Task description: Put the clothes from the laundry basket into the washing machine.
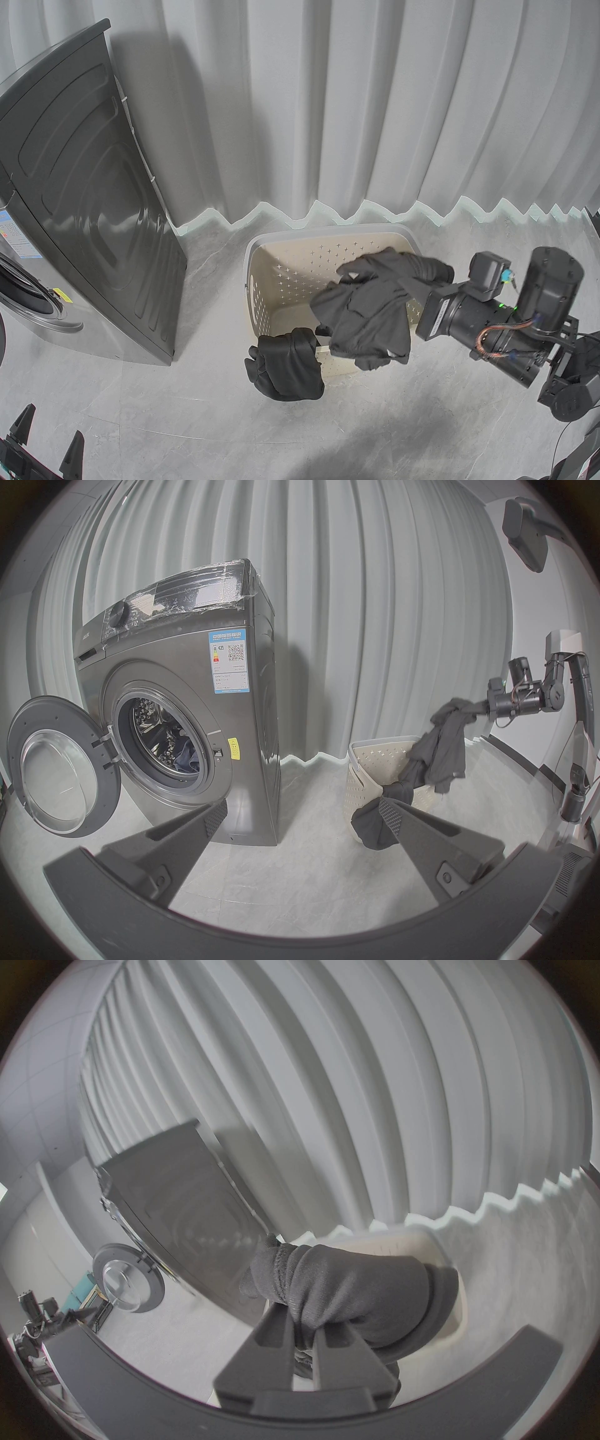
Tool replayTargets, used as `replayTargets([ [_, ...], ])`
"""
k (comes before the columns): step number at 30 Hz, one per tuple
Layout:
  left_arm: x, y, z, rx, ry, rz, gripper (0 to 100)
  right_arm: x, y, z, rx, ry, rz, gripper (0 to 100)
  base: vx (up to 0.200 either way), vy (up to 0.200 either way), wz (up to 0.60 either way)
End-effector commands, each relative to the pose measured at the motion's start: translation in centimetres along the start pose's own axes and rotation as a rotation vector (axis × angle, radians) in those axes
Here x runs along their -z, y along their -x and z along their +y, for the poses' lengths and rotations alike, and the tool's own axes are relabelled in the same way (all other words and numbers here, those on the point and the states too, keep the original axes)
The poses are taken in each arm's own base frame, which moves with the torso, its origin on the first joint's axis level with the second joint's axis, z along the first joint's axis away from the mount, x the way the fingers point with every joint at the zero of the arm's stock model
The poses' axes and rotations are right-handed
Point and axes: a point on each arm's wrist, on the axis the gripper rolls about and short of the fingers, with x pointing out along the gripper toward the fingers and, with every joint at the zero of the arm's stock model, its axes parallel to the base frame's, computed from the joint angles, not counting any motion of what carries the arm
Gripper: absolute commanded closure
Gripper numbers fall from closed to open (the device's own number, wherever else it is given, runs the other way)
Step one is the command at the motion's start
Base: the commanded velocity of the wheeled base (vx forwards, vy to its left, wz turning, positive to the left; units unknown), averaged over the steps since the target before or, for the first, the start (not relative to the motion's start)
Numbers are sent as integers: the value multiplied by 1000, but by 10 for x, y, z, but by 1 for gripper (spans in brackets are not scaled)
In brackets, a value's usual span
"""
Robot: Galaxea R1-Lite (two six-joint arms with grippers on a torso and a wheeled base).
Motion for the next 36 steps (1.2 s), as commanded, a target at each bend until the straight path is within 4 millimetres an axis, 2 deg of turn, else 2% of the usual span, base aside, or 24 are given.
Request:
replayTargets([
  [1,4,0,0,0,1,-2,0,-26,23,5,-65,50,-146,100,0,0,0],
  [5,4,0,0,0,1,-1,0,-38,29,6,-94,67,-212,100,0,0,0],
  [10,4,0,0,0,1,1,0,-45,31,7,-127,72,-263,100,-40,0,0],
  [18,4,0,0,2,2,1,0,-41,33,8,-154,84,-256,100,-200,0,0],
  [24,4,0,0,2,2,1,0,-39,34,9,-161,91,-252,100,0,0,0],
  [36,4,0,0,-8,19,-1,0,-39,35,8,-175,93,-259,100,0,200,0],
])
